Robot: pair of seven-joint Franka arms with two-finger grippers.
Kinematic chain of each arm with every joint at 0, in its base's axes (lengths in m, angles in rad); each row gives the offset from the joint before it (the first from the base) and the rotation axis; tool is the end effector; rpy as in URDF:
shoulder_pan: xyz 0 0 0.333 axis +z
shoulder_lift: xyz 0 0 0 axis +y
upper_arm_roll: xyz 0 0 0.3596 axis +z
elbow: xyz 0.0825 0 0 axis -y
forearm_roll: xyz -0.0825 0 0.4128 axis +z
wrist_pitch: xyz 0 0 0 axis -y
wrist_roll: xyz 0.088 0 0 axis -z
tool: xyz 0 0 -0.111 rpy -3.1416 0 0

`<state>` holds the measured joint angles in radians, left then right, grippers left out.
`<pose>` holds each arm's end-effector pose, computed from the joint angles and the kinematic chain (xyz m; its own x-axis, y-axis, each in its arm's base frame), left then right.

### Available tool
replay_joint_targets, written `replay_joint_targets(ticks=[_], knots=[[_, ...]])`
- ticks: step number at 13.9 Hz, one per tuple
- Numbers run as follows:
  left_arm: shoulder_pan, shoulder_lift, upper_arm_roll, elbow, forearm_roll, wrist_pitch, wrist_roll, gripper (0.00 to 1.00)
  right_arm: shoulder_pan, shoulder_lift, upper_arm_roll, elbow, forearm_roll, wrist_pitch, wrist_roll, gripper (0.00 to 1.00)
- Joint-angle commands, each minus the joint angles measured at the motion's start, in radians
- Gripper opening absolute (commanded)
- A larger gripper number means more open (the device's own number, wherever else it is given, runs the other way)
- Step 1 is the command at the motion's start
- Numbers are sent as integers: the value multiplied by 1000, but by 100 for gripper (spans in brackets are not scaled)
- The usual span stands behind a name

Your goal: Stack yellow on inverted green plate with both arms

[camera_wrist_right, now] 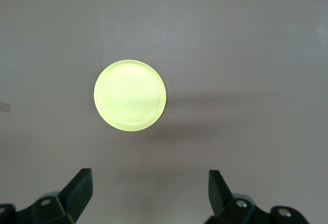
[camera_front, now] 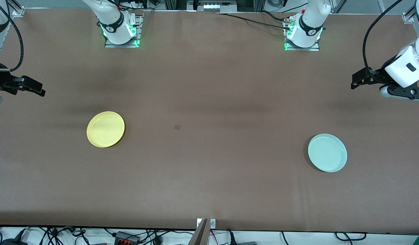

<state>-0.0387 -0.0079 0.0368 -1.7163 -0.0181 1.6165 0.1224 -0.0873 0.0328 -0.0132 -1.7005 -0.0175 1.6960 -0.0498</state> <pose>0.5773 -0.0030 0.5997 0.9884 -0.1232 -0.0889 -0.1210 -0.9922 0.0293 0.5956 -0.0617 0.5901 0.9981 -0.0484 -0.0381 -0.0479 -0.9987 0.0158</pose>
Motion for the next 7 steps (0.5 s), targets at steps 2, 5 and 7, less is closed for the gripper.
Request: replay_joint_targets(ticks=[2, 5, 7], knots=[[8, 120, 5, 105, -2, -58, -15, 100, -12, -17, 7, -14, 8, -25, -10, 100], [16, 198, 15, 149, 0, -50, -7, 100, -9, -17, 7, -10, 7, -27, -10, 100], [40, 273, 18, 194, -9, -47, -3, 100, -14, -10, 6, -14, 5, -27, -10, 100]])
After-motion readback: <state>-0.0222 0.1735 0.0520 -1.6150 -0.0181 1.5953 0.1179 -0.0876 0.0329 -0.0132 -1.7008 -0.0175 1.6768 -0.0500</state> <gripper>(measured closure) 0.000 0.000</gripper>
